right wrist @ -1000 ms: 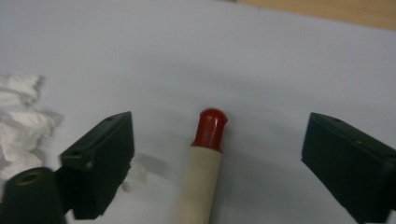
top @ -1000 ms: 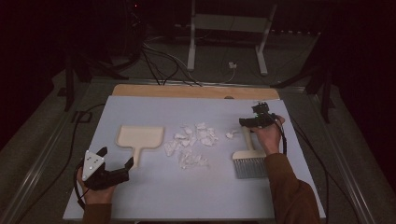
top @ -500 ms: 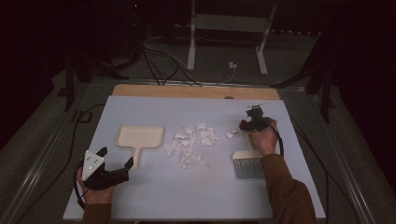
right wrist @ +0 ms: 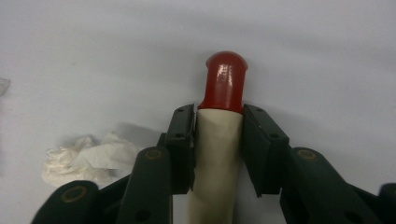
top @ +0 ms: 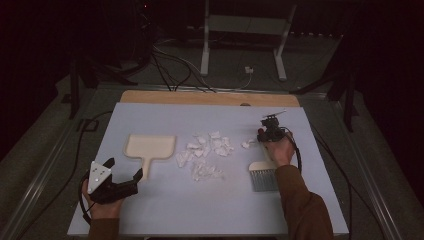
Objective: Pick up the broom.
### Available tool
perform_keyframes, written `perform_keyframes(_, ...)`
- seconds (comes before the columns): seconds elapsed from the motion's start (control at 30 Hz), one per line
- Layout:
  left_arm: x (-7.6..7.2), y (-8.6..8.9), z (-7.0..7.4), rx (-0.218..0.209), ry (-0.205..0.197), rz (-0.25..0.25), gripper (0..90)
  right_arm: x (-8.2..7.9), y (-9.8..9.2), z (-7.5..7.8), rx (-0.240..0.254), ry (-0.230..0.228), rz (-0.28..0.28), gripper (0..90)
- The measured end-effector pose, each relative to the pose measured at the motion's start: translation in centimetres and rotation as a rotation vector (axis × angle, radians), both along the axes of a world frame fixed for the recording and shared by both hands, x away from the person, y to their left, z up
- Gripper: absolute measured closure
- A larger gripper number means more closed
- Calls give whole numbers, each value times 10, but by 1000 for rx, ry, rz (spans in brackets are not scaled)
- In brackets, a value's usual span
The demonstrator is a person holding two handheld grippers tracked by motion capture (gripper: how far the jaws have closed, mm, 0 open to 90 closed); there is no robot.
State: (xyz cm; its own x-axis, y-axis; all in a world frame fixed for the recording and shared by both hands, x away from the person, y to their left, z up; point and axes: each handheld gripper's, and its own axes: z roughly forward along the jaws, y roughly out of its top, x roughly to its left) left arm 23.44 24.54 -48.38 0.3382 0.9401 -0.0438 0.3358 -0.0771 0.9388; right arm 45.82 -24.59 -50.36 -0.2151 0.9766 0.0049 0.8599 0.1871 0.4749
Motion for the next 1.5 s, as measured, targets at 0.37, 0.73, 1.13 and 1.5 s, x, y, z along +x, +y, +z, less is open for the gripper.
perform_keyframes(0.37, -1, 1, 0, 0, 1, 2, 4, 0, 2, 3, 8, 10, -56, 683)
perform_keyframes(0.73, 0, -1, -1, 7, 7, 2, 4, -12, -3, 27, 46, -90, -44, 688)
perform_keyframes(1.13, 2, -15, 5, 21, 9, -3, 4, -43, -2, 66, 107, -252, 33, 689)
perform_keyframes(1.5, 12, -56, 19, 5, 1, -78, 5, -80, 4, 87, 189, -387, 90, 690)
